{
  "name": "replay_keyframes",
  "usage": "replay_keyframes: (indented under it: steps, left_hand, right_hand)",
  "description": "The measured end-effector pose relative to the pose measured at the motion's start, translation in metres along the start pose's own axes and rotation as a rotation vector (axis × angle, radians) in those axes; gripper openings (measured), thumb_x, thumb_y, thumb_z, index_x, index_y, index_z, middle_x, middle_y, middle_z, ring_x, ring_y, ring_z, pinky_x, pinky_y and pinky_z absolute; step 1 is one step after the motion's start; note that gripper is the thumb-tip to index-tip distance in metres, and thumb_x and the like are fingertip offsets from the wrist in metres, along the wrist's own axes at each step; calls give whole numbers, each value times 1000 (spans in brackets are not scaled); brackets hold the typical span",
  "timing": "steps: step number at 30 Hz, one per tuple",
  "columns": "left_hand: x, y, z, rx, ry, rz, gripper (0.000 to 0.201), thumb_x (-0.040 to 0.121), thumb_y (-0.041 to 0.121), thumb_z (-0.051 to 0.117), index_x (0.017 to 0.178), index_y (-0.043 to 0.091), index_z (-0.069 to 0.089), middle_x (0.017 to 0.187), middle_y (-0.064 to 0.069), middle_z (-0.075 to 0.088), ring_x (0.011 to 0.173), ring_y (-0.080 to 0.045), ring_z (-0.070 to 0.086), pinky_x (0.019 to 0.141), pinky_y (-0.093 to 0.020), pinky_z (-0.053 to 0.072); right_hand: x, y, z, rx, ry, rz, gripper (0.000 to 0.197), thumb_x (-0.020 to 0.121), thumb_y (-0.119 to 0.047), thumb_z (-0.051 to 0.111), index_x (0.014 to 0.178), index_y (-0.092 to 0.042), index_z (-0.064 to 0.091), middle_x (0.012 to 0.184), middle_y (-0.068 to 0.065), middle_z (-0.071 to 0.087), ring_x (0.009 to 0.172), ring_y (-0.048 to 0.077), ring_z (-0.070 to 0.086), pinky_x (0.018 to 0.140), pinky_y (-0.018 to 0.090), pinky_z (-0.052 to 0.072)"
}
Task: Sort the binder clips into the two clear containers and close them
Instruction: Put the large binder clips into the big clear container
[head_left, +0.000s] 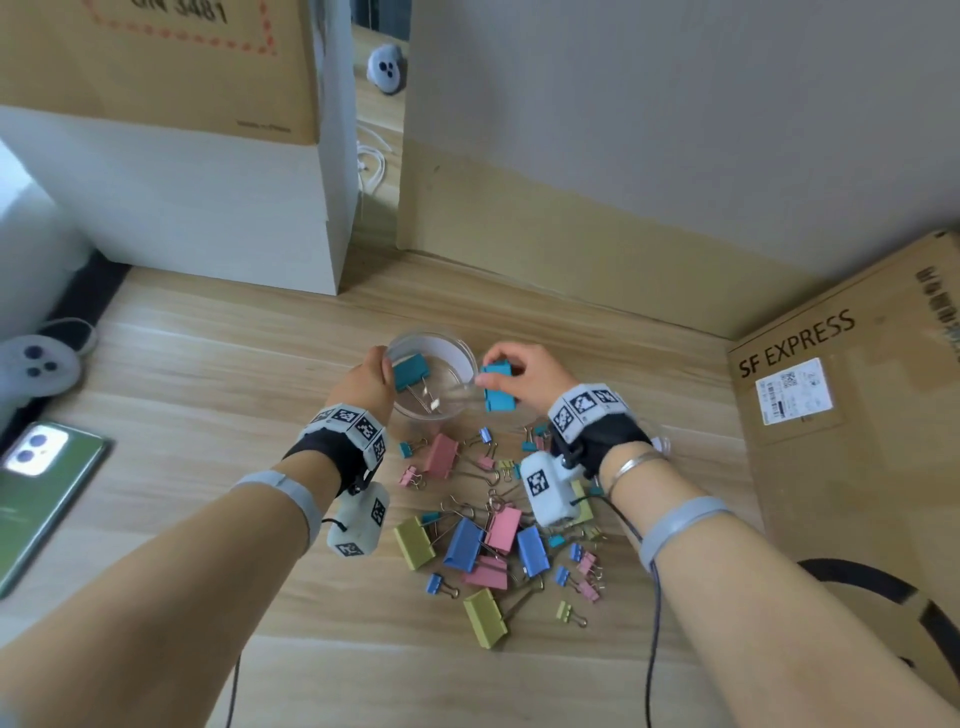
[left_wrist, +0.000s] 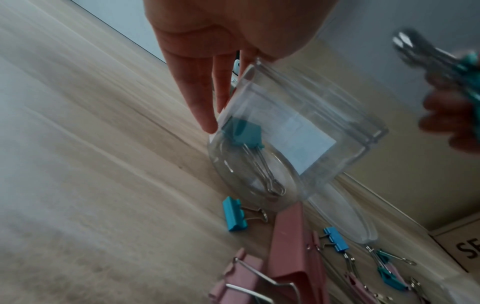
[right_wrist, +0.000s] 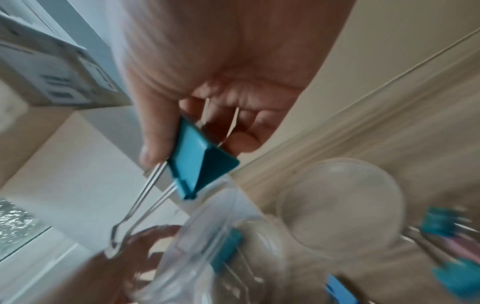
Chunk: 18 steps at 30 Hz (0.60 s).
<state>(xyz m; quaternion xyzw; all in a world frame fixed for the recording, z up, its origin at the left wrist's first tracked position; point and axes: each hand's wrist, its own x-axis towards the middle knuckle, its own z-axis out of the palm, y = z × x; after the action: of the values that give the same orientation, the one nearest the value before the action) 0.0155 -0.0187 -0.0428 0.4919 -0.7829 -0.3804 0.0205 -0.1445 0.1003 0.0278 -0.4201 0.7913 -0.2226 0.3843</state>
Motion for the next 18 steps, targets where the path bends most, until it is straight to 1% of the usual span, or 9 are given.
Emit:
replay_keyframes:
  steps: [2, 4, 7, 9, 11, 13, 15, 17, 18]
  left_hand:
    - [-1, 0, -3, 14, 3, -6, 36, 100, 25, 20, 121, 5, 43, 94, -25, 65, 69, -26, 49, 62, -34, 39]
    - [-3, -3, -7, 34, 2, -7, 36, 100, 25, 20, 121, 6, 43, 92, -24, 65, 68, -26, 50, 62, -34, 39]
    - [-6, -8, -12, 56, 0, 9, 36, 100, 26, 21, 119, 6, 44, 90, -24, 66, 67, -27, 51, 61, -34, 38]
    - [-7, -13, -14, 76, -5, 20, 36, 100, 25, 21, 119, 7, 45, 92, -24, 67, 69, -29, 55, 61, -33, 38]
    - [-10, -18, -14, 85, -4, 34, 35, 100, 25, 22, 119, 8, 46, 92, -23, 67, 71, -32, 58, 61, -32, 38]
    - [-12, -22, -14, 83, -5, 43, 35, 100, 25, 22, 118, 8, 46, 90, -22, 68, 70, -31, 57, 60, -32, 39]
    - [-14, -24, -14, 84, -6, 51, 34, 100, 24, 22, 119, 8, 46, 90, -23, 67, 70, -31, 58, 61, -32, 40]
    - [-15, -26, -13, 94, -7, 56, 34, 100, 24, 22, 119, 8, 45, 90, -22, 67, 67, -27, 54, 61, -32, 40]
    - [-15, -26, -13, 98, -11, 55, 33, 100, 23, 22, 119, 8, 45, 91, -22, 67, 66, -26, 52, 61, -32, 39]
  right_hand:
    - [14, -13, 4, -103, 87, -8, 7, 85, -32, 63, 86, -29, 56, 97, -3, 64, 86, 17, 62, 72, 29, 55]
    - [28, -27, 17, -316, 88, -42, 15, 87, -33, 60, 99, -24, 60, 103, 0, 64, 86, 17, 60, 73, 28, 52]
    - [45, -41, 45, -601, -89, -116, 27, 91, -31, 55, 113, -18, 61, 115, 5, 60, 102, 23, 57, 81, 32, 45]
    - [52, -45, 61, -718, -244, -98, 30, 92, -30, 52, 118, -18, 60, 121, 7, 59, 107, 25, 56, 82, 33, 44]
    - [55, -45, 71, -787, -304, -72, 31, 94, -28, 50, 123, -19, 57, 124, 8, 59, 108, 26, 57, 82, 33, 46]
    - [54, -43, 74, -783, -255, -104, 33, 94, -24, 50, 127, -20, 54, 127, 7, 57, 109, 25, 58, 86, 34, 47]
    - [48, -40, 69, -656, -111, -174, 31, 94, -18, 50, 124, -19, 55, 126, 4, 57, 103, 22, 58, 90, 35, 49]
    - [41, -34, 59, -476, 110, -197, 20, 92, -13, 48, 109, -15, 58, 107, 2, 58, 81, 17, 55, 75, 30, 50]
    - [38, -28, 53, -400, 208, -167, 14, 91, -11, 47, 102, -14, 57, 94, 1, 57, 73, 15, 51, 68, 28, 46]
